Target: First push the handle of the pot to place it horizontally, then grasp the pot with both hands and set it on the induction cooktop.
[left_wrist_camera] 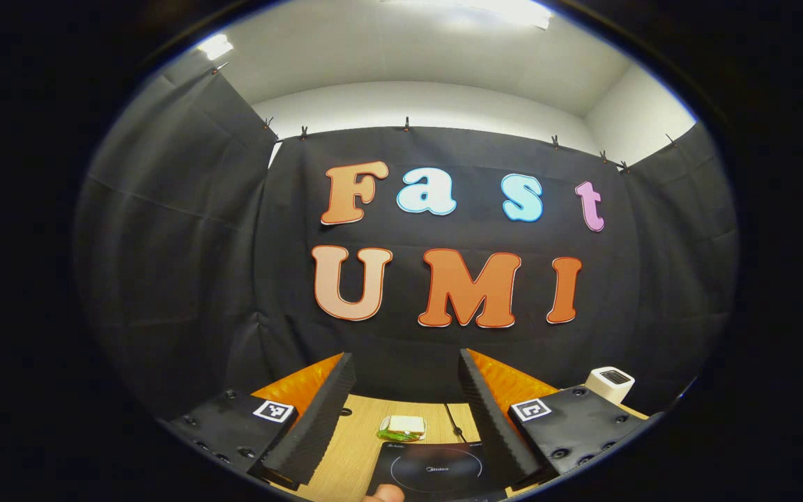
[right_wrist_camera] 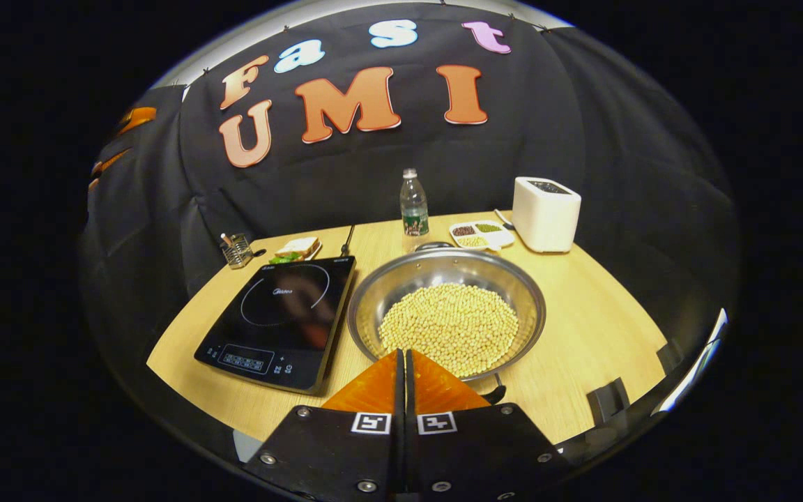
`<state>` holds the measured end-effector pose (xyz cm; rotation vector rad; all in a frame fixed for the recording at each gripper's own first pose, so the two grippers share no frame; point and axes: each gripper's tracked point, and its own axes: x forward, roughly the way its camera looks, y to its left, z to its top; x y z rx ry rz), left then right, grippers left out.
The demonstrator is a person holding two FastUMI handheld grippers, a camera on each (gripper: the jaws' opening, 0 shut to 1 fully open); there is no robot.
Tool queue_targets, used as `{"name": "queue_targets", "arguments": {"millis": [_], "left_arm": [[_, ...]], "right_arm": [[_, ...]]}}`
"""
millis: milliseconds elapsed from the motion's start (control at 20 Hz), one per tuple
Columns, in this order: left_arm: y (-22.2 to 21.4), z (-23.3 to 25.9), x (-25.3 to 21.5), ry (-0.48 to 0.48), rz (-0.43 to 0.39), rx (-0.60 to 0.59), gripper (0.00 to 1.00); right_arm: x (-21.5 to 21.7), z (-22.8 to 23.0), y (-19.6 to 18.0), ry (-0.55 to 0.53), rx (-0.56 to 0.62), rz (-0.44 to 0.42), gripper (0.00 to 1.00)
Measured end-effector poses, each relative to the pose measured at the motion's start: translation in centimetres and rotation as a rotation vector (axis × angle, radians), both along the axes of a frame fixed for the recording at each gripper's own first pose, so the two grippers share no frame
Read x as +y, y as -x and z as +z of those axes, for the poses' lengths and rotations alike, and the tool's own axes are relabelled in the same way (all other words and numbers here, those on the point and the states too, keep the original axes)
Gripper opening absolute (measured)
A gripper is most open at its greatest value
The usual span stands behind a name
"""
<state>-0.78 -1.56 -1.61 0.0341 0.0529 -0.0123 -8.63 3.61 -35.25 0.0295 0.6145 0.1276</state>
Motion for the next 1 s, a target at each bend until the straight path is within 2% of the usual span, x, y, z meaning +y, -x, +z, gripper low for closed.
{"name": "queue_targets", "arguments": {"millis": [250,450,800,1000], "left_arm": [[-0.1,-0.1,-0.4,-0.004,-0.003,0.004,0.98],[-0.2,-0.2,-0.6,-0.014,-0.003,0.007,0.98],[-0.5,-0.3,-0.5,-0.013,0.003,0.01,0.97],[-0.7,-0.4,-0.5,-0.012,0.003,0.014,0.98]], "right_arm": [[1.2,-3.8,0.9,0.008,0.092,0.036,0.0],[1.0,-6.1,1.0,0.022,0.155,0.028,0.0],[-0.1,-7.1,1.2,-0.003,0.196,0.011,0.0],[-2.3,-6.9,0.9,0.005,0.197,-0.03,0.0]]}}
